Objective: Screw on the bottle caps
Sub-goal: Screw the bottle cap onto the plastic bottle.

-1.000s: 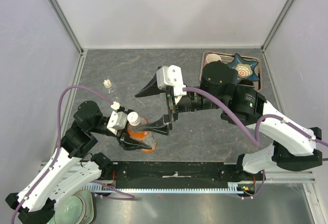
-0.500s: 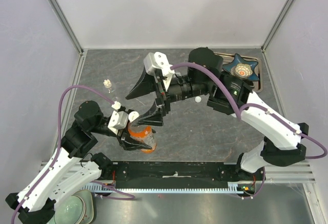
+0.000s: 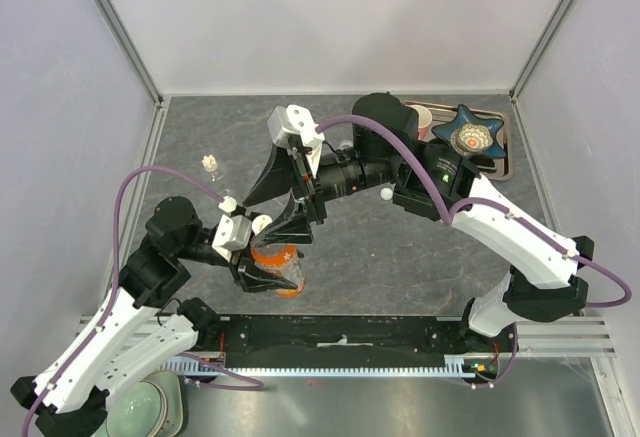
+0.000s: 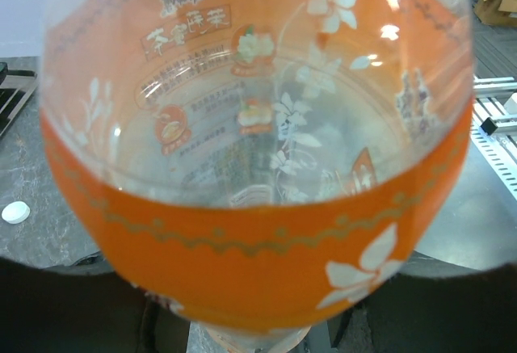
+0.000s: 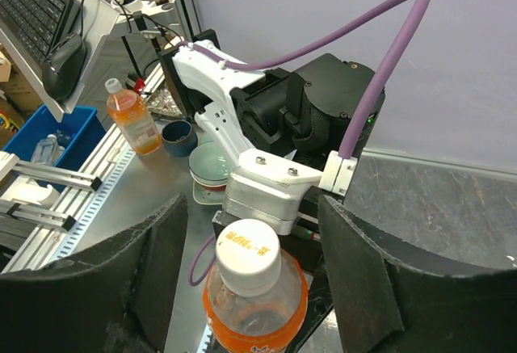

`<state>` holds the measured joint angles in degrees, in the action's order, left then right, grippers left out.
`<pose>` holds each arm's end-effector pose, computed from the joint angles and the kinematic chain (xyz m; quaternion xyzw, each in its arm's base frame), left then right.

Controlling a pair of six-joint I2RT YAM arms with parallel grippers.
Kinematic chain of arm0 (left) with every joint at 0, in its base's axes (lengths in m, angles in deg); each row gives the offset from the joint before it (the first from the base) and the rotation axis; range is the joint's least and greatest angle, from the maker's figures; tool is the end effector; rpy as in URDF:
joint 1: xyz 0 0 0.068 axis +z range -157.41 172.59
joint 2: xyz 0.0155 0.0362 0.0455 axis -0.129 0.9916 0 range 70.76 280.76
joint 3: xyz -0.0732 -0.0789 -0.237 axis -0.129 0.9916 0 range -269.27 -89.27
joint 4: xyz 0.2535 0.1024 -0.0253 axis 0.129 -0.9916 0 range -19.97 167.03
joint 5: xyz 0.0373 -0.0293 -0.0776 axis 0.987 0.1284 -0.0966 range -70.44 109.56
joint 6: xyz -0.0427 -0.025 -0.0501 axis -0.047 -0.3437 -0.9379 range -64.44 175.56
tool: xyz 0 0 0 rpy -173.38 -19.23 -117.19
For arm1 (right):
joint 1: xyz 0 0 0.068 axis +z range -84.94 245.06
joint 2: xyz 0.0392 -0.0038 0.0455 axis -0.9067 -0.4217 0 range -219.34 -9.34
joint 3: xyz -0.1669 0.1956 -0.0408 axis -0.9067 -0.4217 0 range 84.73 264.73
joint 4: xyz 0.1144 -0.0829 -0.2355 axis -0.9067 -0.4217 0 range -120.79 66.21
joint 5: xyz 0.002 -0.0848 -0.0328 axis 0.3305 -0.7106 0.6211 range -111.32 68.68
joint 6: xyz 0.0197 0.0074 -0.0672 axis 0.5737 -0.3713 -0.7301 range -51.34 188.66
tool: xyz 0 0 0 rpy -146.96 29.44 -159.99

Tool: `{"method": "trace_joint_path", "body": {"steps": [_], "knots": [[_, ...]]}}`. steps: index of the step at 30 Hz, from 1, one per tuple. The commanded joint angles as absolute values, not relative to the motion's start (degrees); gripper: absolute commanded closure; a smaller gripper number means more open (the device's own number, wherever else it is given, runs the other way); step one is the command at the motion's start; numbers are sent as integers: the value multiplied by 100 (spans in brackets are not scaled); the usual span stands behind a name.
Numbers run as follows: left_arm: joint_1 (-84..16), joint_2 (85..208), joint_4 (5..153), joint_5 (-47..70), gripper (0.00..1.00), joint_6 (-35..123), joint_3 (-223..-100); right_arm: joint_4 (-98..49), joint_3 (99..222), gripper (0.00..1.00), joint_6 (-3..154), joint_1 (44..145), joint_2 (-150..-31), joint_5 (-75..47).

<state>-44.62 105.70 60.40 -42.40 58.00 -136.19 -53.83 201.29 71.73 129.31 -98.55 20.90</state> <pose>0.0935 -0.1347 0.3616 0.5420 0.4747 -0.5348 0.4415 0.1109 0.3189 0.5314 -0.5575 0.4545 0.5739 0.3915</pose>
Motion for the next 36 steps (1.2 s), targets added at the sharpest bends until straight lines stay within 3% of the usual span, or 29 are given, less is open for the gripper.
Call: {"method": "trace_joint_path", "body": {"steps": [1,15,30,36], "knots": [[-4424,10539,6129,-4144,98,5820,-13726,-5279,20181,31,7200,12904,-9706,2245],[-4397,10504,6209,-4117,98,5723,-13709,-5279,19846,34,7068,12843,-9451,1999],[-4371,10469,6226,-4038,98,5688,-13682,-5147,19899,46,7208,12843,-9600,2157],[-4362,10460,6226,-4030,98,5688,-13665,-5138,19925,47,7226,12843,-9644,2087]]}}
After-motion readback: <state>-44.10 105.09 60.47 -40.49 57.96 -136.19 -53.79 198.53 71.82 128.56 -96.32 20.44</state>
